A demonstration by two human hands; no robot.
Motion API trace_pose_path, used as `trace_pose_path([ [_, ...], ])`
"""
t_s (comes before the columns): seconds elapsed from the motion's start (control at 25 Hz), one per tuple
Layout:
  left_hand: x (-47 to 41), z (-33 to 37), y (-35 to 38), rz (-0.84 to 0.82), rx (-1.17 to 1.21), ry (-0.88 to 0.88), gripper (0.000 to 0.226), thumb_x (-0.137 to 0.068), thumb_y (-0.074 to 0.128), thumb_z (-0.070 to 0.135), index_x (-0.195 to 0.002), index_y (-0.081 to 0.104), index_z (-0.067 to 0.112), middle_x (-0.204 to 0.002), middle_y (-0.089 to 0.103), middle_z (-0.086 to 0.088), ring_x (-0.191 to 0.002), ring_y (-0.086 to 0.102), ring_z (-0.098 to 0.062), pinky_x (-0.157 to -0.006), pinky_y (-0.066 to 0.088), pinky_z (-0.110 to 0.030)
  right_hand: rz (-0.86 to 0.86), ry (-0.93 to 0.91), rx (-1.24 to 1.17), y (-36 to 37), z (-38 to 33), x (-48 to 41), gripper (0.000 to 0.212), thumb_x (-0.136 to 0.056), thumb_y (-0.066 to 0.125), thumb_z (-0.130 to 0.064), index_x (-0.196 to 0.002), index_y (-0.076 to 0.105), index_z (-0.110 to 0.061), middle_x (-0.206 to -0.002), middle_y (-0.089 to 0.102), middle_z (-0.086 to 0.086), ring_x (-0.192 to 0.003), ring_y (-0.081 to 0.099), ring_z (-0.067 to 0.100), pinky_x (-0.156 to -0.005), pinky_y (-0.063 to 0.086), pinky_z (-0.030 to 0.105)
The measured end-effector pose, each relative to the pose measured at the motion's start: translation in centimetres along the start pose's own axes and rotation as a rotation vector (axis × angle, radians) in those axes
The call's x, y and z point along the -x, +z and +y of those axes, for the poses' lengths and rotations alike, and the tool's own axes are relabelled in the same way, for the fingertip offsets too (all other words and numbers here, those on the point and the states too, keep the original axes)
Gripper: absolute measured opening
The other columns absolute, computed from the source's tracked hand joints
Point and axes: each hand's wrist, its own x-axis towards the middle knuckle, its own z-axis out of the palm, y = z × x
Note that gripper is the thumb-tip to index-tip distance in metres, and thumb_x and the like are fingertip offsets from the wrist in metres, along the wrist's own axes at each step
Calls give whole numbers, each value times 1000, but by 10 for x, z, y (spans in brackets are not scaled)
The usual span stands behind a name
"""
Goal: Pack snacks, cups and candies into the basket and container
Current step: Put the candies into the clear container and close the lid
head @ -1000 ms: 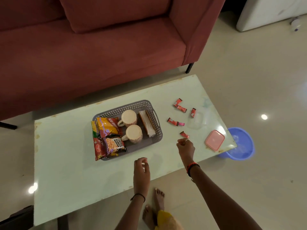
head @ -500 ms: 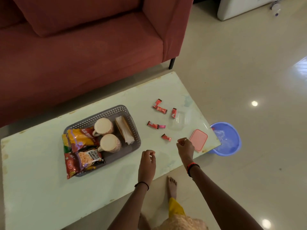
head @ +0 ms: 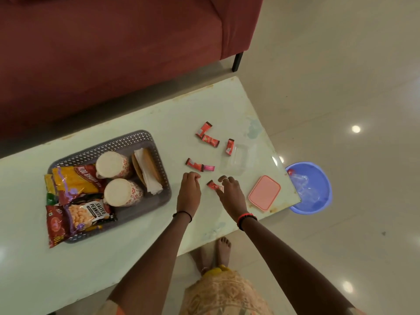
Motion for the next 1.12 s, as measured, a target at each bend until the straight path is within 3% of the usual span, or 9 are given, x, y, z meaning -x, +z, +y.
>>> trace_pose_path([
  [0.12, -18, -2, 5, -29, -67, 64, 24, -94, 38, 2, -111, 53, 9, -122, 53, -12, -114, 56, -25, -90, 53, -39, -23, -80, 137, 10, 1, -17, 38, -90, 59, -21, -126, 51, -10, -116, 59, 10, -106, 54, 27, -78, 52, 35],
  [0.24, -31, -5, 5, -29, -208, 143, 28, -92, 40, -3, -114, 52, 10, -135, 46, -13, -126, 46, -25, -95, 49, -34, -23, -118, 193, 18, 3, -25, 32, -91, 56, -16, -122, 52, -9, -112, 59, 11, -101, 55, 26, -75, 53, 35],
  [0.4, -47, -9, -2, -31, -437, 287, 32, -88, 48, -3, -116, 52, 12, -125, 53, -7, -112, 51, -21, -89, 50, -28, -65, -95, 178, 20, 3, -29, 17, -93, 49, -9, -109, 55, -5, -103, 57, 12, -91, 55, 27, -68, 53, 37],
  [0.52, -62, -11, -5, -54, -562, 340, 31, -91, 48, 5, -121, 48, 13, -126, 52, -5, -114, 49, -19, -93, 48, -27, -88, -36, 43, 18, -3, -29, 7, -86, 46, 0, -89, 46, -6, -87, 50, 11, -67, 47, 25, -53, 39, 31],
  [0.64, -80, -14, -9, -75, -675, 330, 29, -93, 47, 9, -122, 46, 12, -125, 52, -7, -114, 48, -21, -95, 45, -29, -109, -6, -63, 11, -15, -36, 17, -87, 39, 1, -79, 32, -13, -70, 39, 2, -54, 32, 17, -47, 26, 26],
  [0.76, -94, -17, -14, -118, -773, 346, 20, -93, 45, 10, -112, 51, 11, -115, 54, -8, -107, 51, -22, -90, 44, -31, -83, -26, -59, 6, -27, -47, 14, -93, 36, -6, -80, 35, -11, -70, 45, 6, -54, 38, 19, -49, 31, 31],
  [0.92, -106, -20, -23, -176, -828, 372, 14, -91, 49, 14, -105, 52, 13, -108, 56, -8, -101, 54, -23, -84, 44, -33, -82, -8, -29, 6, -34, -62, 11, -96, 42, -13, -102, 48, -7, -93, 63, 13, -72, 59, 31, -58, 47, 39],
  [1.04, -111, -17, -37, -230, -724, 294, 18, -91, 53, 19, -105, 48, 9, -107, 63, -11, -98, 60, -28, -81, 46, -38, -115, -34, 98, 10, -37, -69, 22, -94, 40, -4, -115, 45, -5, -102, 63, 17, -76, 61, 33, -59, 50, 41],
  [1.12, -115, -10, -49, -231, -569, 178, 24, -91, 52, 18, -109, 44, 4, -106, 65, -19, -97, 62, -37, -78, 49, -44, -127, -32, 161, 12, -40, -75, 29, -95, 41, -8, -124, 41, -5, -103, 62, 19, -80, 62, 35, -59, 48, 40],
])
